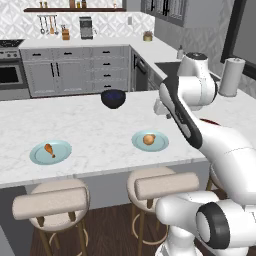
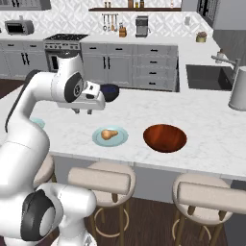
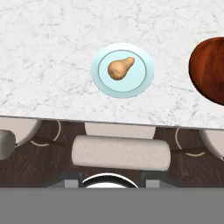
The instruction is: Pick the chicken drumstick and squash from their plates and place them in the bowl. Then put the bowl in the fridge.
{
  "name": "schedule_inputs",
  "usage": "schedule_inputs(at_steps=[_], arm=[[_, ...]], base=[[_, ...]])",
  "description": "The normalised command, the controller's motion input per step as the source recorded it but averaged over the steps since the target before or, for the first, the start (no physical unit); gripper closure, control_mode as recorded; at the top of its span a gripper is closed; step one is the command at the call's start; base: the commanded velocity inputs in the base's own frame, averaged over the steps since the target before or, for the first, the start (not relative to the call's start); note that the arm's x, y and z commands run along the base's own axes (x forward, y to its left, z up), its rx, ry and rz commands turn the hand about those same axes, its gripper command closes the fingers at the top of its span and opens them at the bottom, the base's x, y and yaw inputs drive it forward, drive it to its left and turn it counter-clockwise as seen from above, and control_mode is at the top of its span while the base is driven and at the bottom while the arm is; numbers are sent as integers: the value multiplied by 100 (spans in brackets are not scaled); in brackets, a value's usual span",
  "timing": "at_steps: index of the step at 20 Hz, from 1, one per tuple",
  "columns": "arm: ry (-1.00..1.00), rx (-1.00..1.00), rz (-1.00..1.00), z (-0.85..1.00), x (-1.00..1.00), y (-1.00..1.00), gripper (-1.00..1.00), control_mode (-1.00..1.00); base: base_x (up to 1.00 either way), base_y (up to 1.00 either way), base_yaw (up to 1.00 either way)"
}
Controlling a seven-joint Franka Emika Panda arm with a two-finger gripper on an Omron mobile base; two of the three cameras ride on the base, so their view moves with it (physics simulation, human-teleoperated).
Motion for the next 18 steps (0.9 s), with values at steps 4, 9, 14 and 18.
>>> schedule_inputs(at_steps=[4,9,14,18], arm=[[0,0,0,-17,-23,-13,-100,-100],[5,3,-23,-74,7,0,-100,-100],[8,1,-33,-74,92,0,-100,-100],[7,5,-27,-67,100,0,-100,-100]], base=[[0,0,0],[0,0,0],[0,0,0],[0,0,0]])
